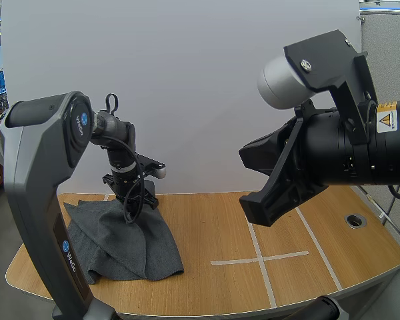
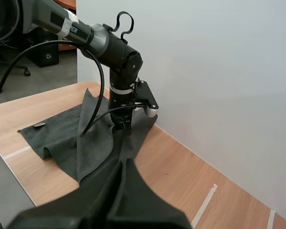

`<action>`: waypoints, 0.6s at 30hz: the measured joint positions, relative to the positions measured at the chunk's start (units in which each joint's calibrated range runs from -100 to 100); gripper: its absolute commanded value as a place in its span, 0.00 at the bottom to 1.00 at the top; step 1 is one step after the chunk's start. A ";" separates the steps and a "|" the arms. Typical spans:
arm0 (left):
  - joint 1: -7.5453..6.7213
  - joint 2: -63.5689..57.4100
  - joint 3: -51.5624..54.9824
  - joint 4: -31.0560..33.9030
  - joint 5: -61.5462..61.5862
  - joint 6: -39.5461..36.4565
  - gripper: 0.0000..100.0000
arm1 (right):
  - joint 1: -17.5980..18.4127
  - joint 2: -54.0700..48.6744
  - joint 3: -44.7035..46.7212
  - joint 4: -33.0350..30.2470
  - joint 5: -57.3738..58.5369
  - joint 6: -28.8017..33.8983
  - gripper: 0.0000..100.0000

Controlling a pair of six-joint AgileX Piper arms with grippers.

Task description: Fold the towel

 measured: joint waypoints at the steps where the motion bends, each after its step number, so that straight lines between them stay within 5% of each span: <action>1: 0.25 -0.31 0.00 0.00 0.45 0.00 0.00 | 0.00 0.00 0.00 0.00 0.00 0.00 0.00; 18: 0.96 -0.99 0.00 -3.43 0.80 2.45 0.00 | 0.00 0.00 0.00 0.00 0.00 0.00 0.00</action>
